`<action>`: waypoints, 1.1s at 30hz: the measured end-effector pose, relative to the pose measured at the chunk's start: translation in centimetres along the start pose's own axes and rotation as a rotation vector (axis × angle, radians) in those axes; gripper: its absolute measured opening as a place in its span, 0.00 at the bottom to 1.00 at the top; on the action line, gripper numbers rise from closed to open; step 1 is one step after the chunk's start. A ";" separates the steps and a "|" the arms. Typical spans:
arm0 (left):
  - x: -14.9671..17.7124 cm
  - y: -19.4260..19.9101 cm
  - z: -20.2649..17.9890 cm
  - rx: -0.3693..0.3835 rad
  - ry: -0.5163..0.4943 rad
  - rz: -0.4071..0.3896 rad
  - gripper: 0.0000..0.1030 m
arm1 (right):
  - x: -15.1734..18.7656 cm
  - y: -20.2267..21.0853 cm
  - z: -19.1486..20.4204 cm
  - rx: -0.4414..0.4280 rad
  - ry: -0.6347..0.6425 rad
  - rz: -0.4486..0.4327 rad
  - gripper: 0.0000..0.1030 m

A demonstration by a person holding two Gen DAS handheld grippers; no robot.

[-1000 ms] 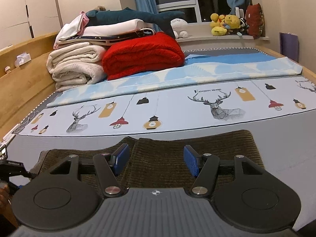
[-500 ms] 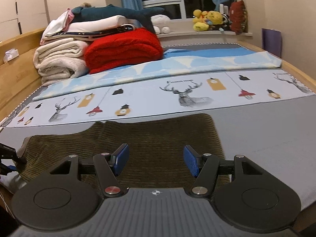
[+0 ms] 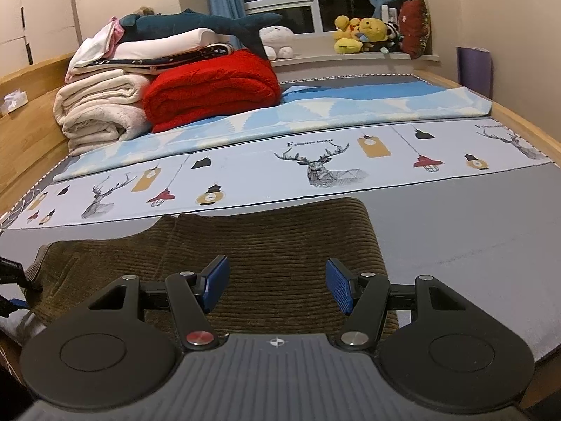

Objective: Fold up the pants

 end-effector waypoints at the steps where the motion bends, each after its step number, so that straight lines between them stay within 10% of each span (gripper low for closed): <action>1: 0.0 -0.2 0.0 0.002 -0.005 0.007 0.53 | 0.0 0.0 0.2 -0.001 0.006 0.000 0.61; 13: 0.6 0.9 -1.9 0.002 -0.116 -0.047 0.29 | -0.2 -0.2 0.3 0.012 0.005 0.009 0.61; 21: 5.3 7.9 -11.0 0.062 -0.529 -0.320 0.24 | -0.8 0.7 -0.7 0.048 -0.032 -0.006 0.61; 27: 13.3 12.9 -24.5 0.209 -0.822 -0.410 0.22 | -1.0 1.1 -4.0 0.117 -0.086 -0.012 0.59; 33: 28.4 13.7 -37.2 0.439 -1.125 -0.348 0.24 | -0.3 2.0 -8.9 0.208 -0.222 -0.038 0.59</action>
Point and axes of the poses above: each gripper's, at about its wrist camera, not at the fingertips, and y roughly against the way its jaws point, z to its left, x to its underside, the point moved 2 cm from there along -y, roughly the way its jaws point, and after that the axes turned 1 degree about z, right-handed, at the moved point
